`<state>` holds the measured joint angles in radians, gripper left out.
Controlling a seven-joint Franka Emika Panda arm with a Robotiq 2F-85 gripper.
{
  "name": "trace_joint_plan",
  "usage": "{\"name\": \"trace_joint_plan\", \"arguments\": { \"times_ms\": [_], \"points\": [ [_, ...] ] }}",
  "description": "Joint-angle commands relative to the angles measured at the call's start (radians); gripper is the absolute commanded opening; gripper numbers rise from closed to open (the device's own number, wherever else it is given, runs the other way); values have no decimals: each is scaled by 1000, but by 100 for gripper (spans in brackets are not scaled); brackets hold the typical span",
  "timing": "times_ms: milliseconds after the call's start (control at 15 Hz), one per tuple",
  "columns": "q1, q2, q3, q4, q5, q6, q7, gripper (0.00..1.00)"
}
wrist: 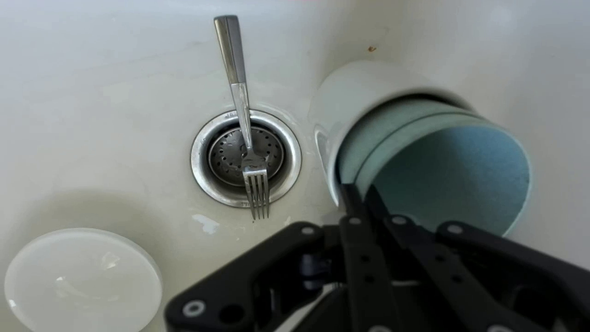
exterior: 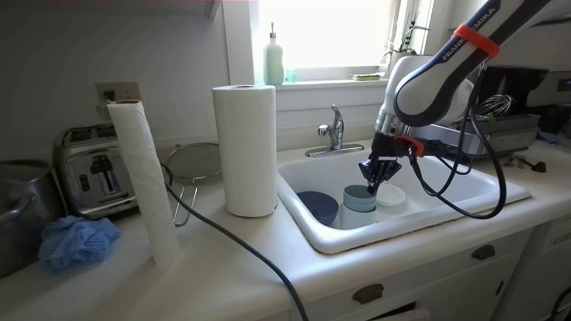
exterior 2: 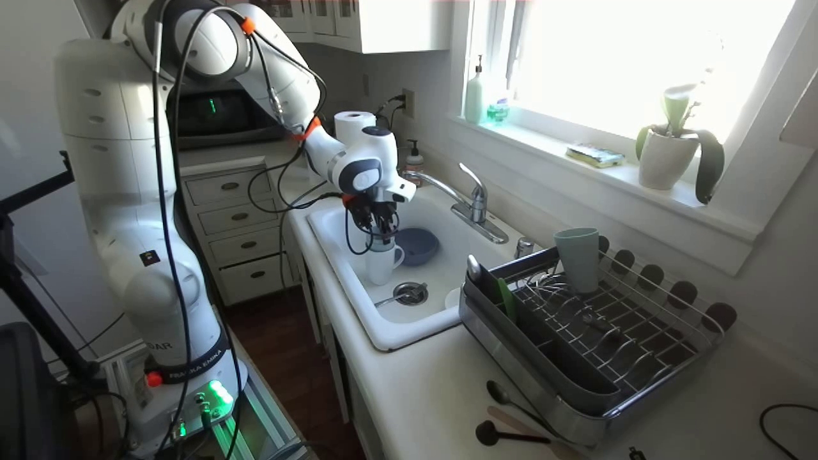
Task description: Remove one grey cup from the sink and put it in the drying rack on the right
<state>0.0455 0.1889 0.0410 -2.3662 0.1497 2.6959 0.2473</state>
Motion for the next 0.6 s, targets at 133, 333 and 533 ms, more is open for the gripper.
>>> {"name": "trace_joint_plan", "arguments": {
  "times_ms": [133, 333, 533],
  "points": [
    [2, -66, 4, 12, 25, -46, -5, 1],
    [3, -76, 3, 12, 17, -53, -5, 1],
    [9, -79, -6, 6, -27, -41, 4, 1]
  ]
}}
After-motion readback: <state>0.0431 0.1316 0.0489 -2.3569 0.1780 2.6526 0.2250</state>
